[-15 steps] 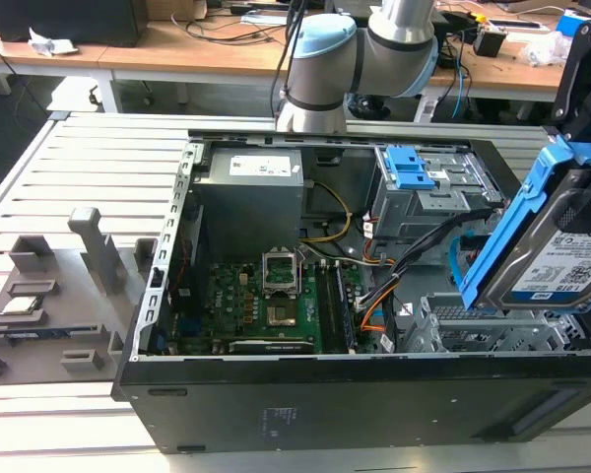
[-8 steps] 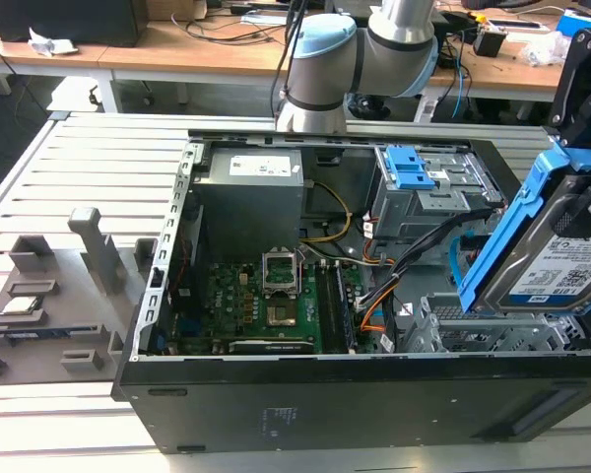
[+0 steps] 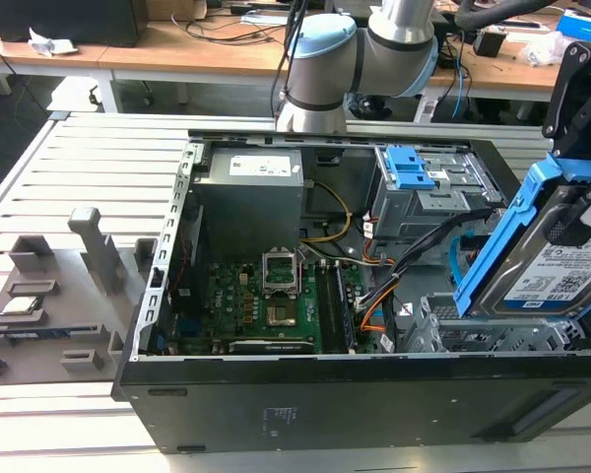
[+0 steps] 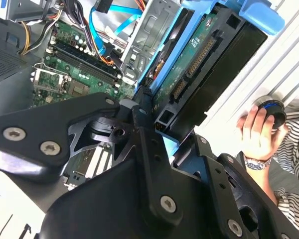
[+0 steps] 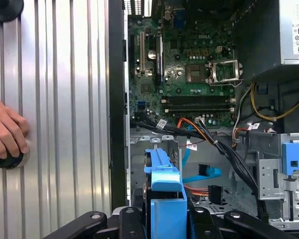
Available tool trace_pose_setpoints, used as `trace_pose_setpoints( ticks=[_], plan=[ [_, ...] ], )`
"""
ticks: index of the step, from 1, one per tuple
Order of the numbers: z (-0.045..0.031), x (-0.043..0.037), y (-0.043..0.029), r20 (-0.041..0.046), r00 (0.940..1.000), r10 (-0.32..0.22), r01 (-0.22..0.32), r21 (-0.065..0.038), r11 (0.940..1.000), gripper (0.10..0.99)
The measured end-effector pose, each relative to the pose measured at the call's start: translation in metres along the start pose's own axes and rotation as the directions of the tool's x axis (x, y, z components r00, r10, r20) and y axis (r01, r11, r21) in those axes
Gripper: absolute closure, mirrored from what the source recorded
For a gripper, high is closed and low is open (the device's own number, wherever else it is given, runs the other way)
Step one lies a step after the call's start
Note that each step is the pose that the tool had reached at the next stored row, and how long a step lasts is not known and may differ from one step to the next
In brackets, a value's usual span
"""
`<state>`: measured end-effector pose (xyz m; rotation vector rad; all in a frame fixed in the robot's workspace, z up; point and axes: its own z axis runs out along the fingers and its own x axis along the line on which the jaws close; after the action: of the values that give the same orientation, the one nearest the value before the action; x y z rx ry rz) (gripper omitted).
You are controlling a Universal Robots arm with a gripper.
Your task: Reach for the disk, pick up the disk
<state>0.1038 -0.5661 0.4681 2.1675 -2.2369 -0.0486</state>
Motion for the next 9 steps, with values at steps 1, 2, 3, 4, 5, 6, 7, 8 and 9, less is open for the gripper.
trace_pose_setpoints(
  ticks=[1, 2, 3, 4, 5, 6, 7, 8, 9],
  plan=[
    [0.0004, 0.0000, 0.0000, 0.0000, 1.0000, 0.000, 0.000, 0.000, 1.0000, 0.718],
    [0.0011, 0.0000, 0.0000, 0.0000, 1.0000, 0.000, 0.000, 0.000, 1.0000, 0.718],
    [0.0020, 0.0000, -0.0001, 0.0000, 1.0000, 0.000, 0.000, 0.000, 1.0000, 0.718],
    [0.0030, 0.0000, -0.0001, 0.0001, 1.0000, 0.000, 0.000, -0.001, 1.0000, 0.718],
    [0.0044, 0.0000, -0.0002, 0.0000, 1.0000, 0.000, 0.000, -0.001, 1.0000, 0.718],
    [0.0061, 0.0000, -0.0003, 0.0000, 1.0000, 0.000, 0.000, -0.001, 1.0000, 0.718],
    [0.0076, 0.0000, -0.0003, 0.0001, 1.0000, 0.000, 0.000, -0.001, 1.0000, 0.718],
    [0.0091, 0.0000, -0.0004, 0.0000, 1.0000, 0.000, 0.000, -0.001, 1.0000, 0.718],
    [0.0102, 0.0000, -0.0004, 0.0000, 1.0000, 0.000, 0.000, -0.001, 1.0000, 0.718]
  ],
)
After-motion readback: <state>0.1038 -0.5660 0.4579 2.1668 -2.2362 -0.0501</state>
